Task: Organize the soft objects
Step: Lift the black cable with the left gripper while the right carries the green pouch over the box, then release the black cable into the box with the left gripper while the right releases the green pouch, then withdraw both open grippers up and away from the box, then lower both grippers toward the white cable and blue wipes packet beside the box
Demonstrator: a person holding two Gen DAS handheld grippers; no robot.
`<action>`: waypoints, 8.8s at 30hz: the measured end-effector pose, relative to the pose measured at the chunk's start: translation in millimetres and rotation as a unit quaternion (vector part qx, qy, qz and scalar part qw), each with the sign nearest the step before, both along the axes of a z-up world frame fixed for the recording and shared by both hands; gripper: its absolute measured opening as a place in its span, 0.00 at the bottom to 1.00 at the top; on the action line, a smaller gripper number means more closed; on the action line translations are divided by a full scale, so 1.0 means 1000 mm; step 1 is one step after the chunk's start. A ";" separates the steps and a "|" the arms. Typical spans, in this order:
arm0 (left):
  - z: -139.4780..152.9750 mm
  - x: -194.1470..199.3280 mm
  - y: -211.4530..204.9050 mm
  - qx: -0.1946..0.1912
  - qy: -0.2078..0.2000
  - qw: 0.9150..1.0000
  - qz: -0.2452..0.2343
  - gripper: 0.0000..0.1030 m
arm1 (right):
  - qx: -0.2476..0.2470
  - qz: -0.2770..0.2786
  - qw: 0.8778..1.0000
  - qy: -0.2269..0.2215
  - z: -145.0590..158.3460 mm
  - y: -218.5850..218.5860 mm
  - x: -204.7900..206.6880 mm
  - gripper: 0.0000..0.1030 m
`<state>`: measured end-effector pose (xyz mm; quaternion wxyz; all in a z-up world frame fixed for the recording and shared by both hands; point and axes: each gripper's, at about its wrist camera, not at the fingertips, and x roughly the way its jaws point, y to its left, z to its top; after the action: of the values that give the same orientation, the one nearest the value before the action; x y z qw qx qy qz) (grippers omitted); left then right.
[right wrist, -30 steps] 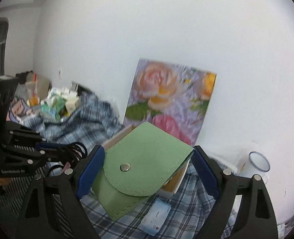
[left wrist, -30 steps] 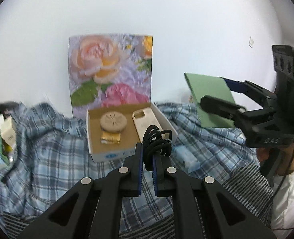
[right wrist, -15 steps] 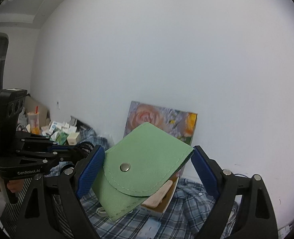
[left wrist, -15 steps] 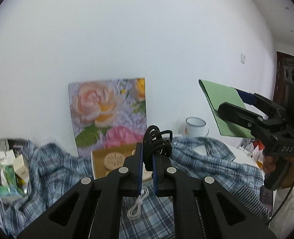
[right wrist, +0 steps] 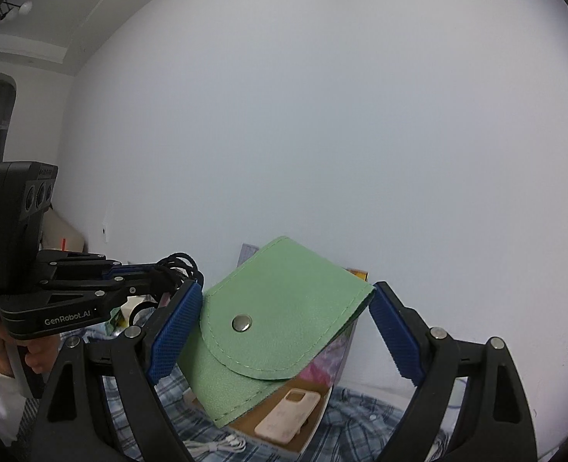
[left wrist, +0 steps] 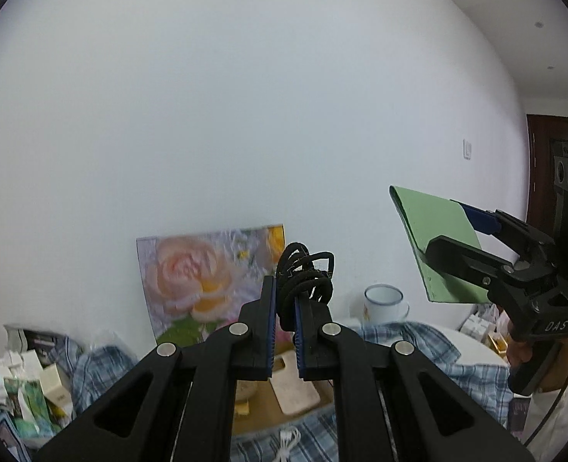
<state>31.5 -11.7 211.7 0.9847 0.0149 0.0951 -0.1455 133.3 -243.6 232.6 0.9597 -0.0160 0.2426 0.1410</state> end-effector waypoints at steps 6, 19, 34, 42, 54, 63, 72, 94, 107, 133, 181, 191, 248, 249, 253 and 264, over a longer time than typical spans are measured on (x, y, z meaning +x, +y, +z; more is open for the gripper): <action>0.017 0.010 -0.002 0.001 -0.025 1.000 0.001 0.08 | -0.001 -0.006 1.000 -0.017 0.007 -0.002 0.015 0.85; 0.026 0.046 0.001 -0.009 -0.034 0.999 0.014 0.08 | 0.028 -0.008 0.999 -0.023 -0.010 0.000 0.049 0.85; -0.012 0.113 -0.002 0.002 0.019 0.999 0.041 0.08 | 0.044 -0.037 0.998 0.037 -0.086 0.003 0.084 0.85; -0.038 0.143 0.010 0.000 0.054 0.997 0.049 0.08 | 0.041 -0.047 0.996 0.062 -0.110 0.007 0.103 0.85; -0.087 0.179 0.014 0.015 0.119 0.991 0.052 0.08 | 0.036 -0.042 0.992 0.114 -0.151 0.004 0.114 0.85; -0.112 0.203 0.020 0.020 0.159 0.985 0.067 0.08 | 0.028 -0.033 0.985 0.169 -0.196 0.011 0.129 0.85; -0.152 0.232 0.024 -0.011 0.227 0.973 0.043 0.08 | 0.040 -0.021 0.974 0.221 -0.231 0.007 0.141 0.85; -0.216 0.274 0.013 -0.009 0.323 0.945 0.059 0.91 | 0.032 -0.037 0.946 0.321 -0.290 0.008 0.153 0.92; -0.197 0.269 0.034 -0.011 0.274 0.958 0.086 1.00 | 0.037 -0.047 0.945 0.321 -0.284 0.003 0.154 1.00; -0.107 0.214 0.033 -0.002 0.164 0.982 0.090 1.00 | 0.022 -0.035 0.970 0.239 -0.196 0.013 0.144 1.00; -0.001 0.060 -0.012 0.054 0.011 0.993 0.106 0.99 | -0.041 -0.057 0.992 0.106 -0.034 0.019 0.045 1.00; -0.033 0.052 -0.014 0.057 0.041 0.995 0.077 1.00 | -0.012 -0.053 0.992 0.113 -0.054 0.015 0.020 1.00; -0.250 0.133 -0.011 0.092 0.329 0.940 -0.001 0.58 | 0.004 -0.061 0.927 0.370 -0.254 0.001 0.001 1.00; -0.255 0.135 -0.012 0.094 0.336 0.937 -0.004 0.55 | 0.002 -0.061 0.925 0.375 -0.257 0.001 0.001 1.00; -0.269 0.138 -0.015 0.110 0.356 0.928 -0.009 0.43 | -0.002 -0.057 0.921 0.386 -0.265 0.003 0.000 1.00; -0.276 0.136 -0.019 0.113 0.367 0.922 -0.045 0.24 | -0.006 -0.057 0.913 0.404 -0.278 0.000 -0.001 1.00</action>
<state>167.7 -31.2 -64.0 0.8650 0.0754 0.4648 -0.1733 132.1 -243.3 -45.5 0.7860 0.0504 0.6111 0.0789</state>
